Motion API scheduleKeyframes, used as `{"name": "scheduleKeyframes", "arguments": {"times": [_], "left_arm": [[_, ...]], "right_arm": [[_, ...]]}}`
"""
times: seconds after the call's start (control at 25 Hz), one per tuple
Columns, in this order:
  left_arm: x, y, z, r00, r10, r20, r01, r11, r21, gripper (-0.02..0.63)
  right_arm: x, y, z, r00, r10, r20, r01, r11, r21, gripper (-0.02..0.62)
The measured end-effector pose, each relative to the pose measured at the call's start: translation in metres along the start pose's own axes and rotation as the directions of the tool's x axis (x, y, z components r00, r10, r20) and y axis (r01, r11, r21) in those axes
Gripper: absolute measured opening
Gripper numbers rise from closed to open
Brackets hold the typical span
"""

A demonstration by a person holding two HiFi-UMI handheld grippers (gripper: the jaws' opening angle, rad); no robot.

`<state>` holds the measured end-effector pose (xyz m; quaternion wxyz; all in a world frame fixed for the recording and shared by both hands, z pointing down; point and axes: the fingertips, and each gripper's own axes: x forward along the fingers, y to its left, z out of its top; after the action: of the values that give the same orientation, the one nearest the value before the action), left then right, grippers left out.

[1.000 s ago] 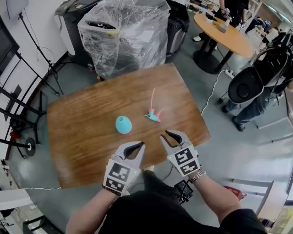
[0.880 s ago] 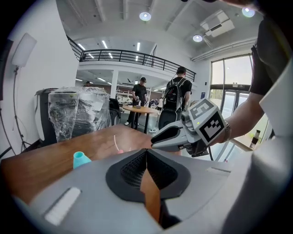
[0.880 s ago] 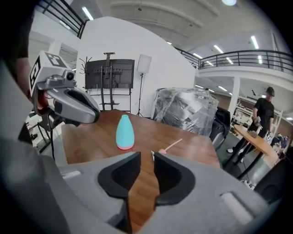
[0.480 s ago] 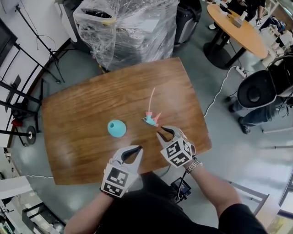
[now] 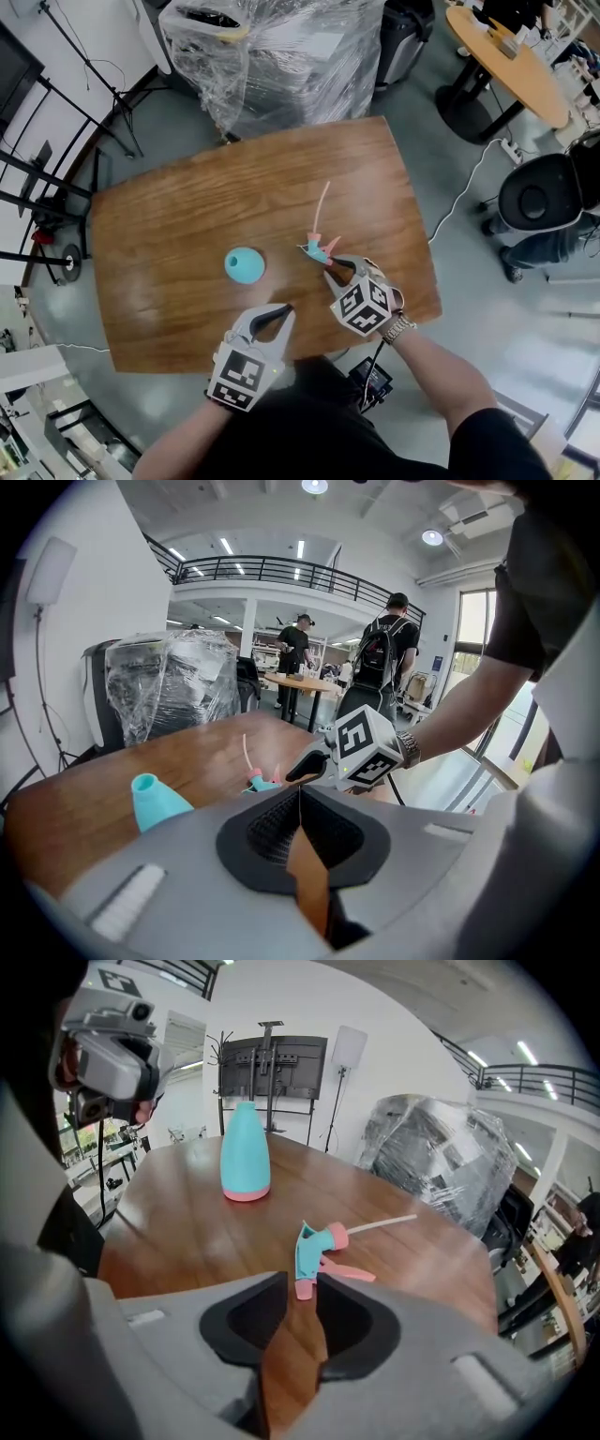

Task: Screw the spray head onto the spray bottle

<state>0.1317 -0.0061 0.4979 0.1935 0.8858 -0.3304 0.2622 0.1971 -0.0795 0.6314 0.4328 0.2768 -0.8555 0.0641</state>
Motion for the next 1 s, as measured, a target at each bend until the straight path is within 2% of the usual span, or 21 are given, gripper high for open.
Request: {"name": "scheduleKeyframes", "arguments": {"times": [0.44, 0.56, 0.64, 1.0], "left_arm": [[0.0, 0.004, 0.0, 1.0, 0.018, -0.001, -0.018, 1.0, -0.009, 0.02], [0.0, 0.005, 0.0, 1.0, 0.019, -0.002, -0.019, 1.0, -0.004, 0.02], [-0.001, 0.005, 0.0, 1.0, 0.019, -0.002, -0.019, 1.0, 0.002, 0.02], [-0.001, 0.013, 0.006, 1.0, 0.012, 0.022, -0.012, 1.0, 0.018, 0.02]], "right_arm": [[0.015, 0.002, -0.006, 0.999, 0.039, -0.019, -0.04, 0.998, -0.039, 0.084], [0.018, 0.001, -0.007, 0.999, 0.034, -0.025, -0.035, 0.998, -0.042, 0.083], [0.019, 0.0, -0.008, 0.999, 0.028, -0.029, -0.029, 0.999, -0.045, 0.054], [0.004, -0.004, 0.0, 0.999, 0.031, -0.006, -0.032, 0.999, -0.044, 0.048]]}}
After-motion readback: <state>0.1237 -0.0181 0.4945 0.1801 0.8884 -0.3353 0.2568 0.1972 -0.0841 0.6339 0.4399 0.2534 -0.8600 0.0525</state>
